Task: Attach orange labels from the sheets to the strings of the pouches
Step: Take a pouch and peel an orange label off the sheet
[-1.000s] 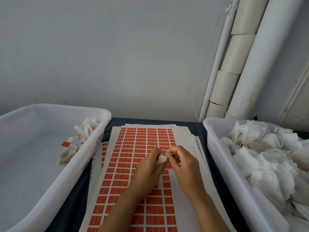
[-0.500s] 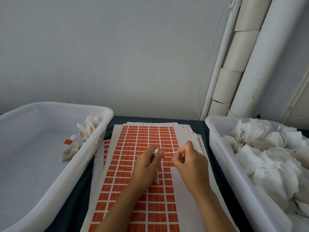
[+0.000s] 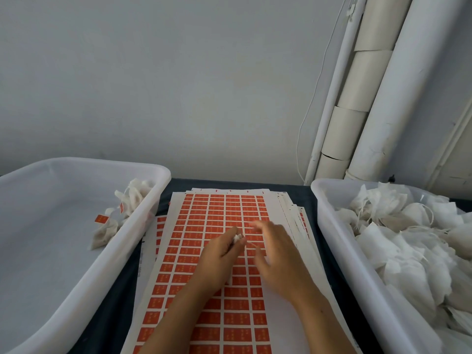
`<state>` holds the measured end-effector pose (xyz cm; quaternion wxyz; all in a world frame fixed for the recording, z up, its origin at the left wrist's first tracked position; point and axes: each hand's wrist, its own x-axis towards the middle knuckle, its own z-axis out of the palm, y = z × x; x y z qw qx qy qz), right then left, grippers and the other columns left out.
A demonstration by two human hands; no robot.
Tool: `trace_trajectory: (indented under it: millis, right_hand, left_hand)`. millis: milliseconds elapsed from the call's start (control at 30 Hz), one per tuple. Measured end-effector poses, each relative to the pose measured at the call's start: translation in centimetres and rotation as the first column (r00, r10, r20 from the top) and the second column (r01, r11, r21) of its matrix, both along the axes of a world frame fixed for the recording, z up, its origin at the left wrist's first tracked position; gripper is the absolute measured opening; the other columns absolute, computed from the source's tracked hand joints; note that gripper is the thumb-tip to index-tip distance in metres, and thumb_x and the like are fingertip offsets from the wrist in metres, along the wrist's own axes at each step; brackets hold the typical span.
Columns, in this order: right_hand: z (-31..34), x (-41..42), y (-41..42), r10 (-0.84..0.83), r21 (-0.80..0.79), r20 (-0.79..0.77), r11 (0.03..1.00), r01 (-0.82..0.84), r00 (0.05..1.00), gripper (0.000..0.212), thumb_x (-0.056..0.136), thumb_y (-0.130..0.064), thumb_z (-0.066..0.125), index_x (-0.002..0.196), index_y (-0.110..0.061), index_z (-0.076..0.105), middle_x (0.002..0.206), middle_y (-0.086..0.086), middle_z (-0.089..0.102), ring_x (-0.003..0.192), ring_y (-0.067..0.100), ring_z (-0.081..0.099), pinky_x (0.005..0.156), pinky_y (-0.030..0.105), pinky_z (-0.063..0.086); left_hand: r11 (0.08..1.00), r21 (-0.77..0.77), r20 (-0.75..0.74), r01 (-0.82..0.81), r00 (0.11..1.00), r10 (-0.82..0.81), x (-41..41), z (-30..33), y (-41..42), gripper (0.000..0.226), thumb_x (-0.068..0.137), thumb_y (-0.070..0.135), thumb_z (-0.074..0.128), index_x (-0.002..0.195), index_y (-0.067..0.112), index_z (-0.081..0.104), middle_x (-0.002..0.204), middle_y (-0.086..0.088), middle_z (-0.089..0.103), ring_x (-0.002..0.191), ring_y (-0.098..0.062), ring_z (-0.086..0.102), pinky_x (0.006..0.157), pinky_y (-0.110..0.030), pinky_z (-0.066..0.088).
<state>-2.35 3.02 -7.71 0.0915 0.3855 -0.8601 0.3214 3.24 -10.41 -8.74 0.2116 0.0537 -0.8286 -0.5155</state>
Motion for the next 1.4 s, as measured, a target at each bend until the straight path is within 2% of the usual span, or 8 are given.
trace_trajectory:
  millis: [267,567,800,933,1133,1233,1300,1400]
  right_hand:
    - [-0.1,0.3,-0.3,0.027,0.029,-0.067,0.999,-0.025,0.997,0.018,0.095,-0.035,0.046,0.099,-0.026,0.061,0.094,-0.013,0.068,0.073,0.002,0.060,0.068,0.001,0.041]
    - [0.3,0.0,-0.1,-0.018,0.025,-0.161,0.999,0.022,0.987,0.013,0.089,-0.030,0.059,0.089,-0.020,0.068,0.088,-0.007,0.071,0.065,0.003,0.056,0.067,-0.001,0.033]
    - [0.5,0.1,-0.1,-0.130,-0.147,-0.180,0.984,0.104,0.975,0.008,0.081,-0.016,0.070,0.074,-0.015,0.066,0.068,-0.003,0.066,0.055,0.010,0.055,0.058,0.006,0.041]
    - [0.2,-0.1,0.1,-0.121,-0.168,-0.133,0.981,0.098,0.984,0.012,0.084,-0.017,0.066,0.073,-0.017,0.062,0.068,-0.005,0.064,0.056,0.009,0.055,0.058,0.007,0.044]
    - [0.6,-1.1,0.9,-0.006,-0.086,0.088,0.996,0.014,0.996,0.011,0.092,-0.026,0.056,0.080,-0.025,0.057,0.083,-0.011,0.066,0.072,0.006,0.064,0.068,0.007,0.050]
    - [0.9,-2.0,1.6,-0.121,-0.155,0.208,0.976,0.155,0.971,0.012,0.094,-0.028,0.052,0.085,-0.026,0.060,0.089,-0.015,0.064,0.076,0.000,0.061,0.063,0.003,0.043]
    - [1.0,-2.8,2.1,-0.243,-0.164,0.287,0.940,0.298,0.926,0.014,0.095,-0.020,0.051,0.086,-0.024,0.062,0.098,-0.007,0.066,0.083,0.004,0.059,0.074,0.010,0.044]
    - [0.6,-3.7,2.7,-0.368,0.004,0.372,0.919,0.394,0.852,0.017,0.095,-0.013,0.049,0.098,-0.015,0.066,0.119,0.004,0.061,0.107,0.020,0.057,0.095,0.030,0.044]
  left_hand:
    - [0.994,-0.107,0.007,0.012,1.000,-0.011,-0.1,-0.4,-0.2,0.026,0.099,0.029,0.042,0.076,0.023,0.052,0.069,0.002,0.060,0.059,-0.008,0.050,0.058,-0.018,0.043]
    - [0.993,-0.114,0.015,0.044,0.999,-0.042,-0.1,-0.5,-0.1,0.023,0.098,0.028,0.046,0.076,0.023,0.053,0.062,0.018,0.057,0.056,-0.002,0.050,0.055,-0.014,0.041]
    - [0.996,-0.028,0.003,0.081,0.997,-0.081,0.0,0.6,0.7,0.029,0.098,0.028,0.045,0.082,0.014,0.064,0.071,0.000,0.064,0.066,-0.015,0.057,0.063,-0.027,0.048]
    - [0.994,0.043,0.023,0.098,0.995,-0.099,0.1,0.8,0.8,0.031,0.098,0.024,0.046,0.075,0.013,0.064,0.058,0.011,0.057,0.056,-0.003,0.050,0.057,-0.016,0.041]
    - [0.996,0.087,0.070,-0.012,0.998,0.006,0.0,0.2,1.3,0.035,0.099,0.027,0.043,0.065,0.024,0.053,0.054,0.013,0.051,0.056,-0.003,0.047,0.061,-0.021,0.041]
    - [0.992,0.118,0.130,-0.036,0.991,0.021,-0.1,-0.2,1.3,0.036,0.099,0.035,0.041,0.066,0.024,0.050,0.057,0.012,0.052,0.058,-0.005,0.048,0.062,-0.021,0.041]
    - [0.991,0.125,0.150,-0.045,0.988,0.026,-0.2,-0.3,1.2,0.036,0.098,0.037,0.041,0.066,0.024,0.050,0.058,0.012,0.052,0.058,-0.004,0.048,0.061,-0.019,0.041]
    - [0.990,0.132,0.151,-0.057,0.988,0.037,-0.3,-0.5,1.1,0.036,0.098,0.037,0.041,0.067,0.023,0.050,0.061,0.009,0.054,0.060,-0.006,0.049,0.063,-0.020,0.041]
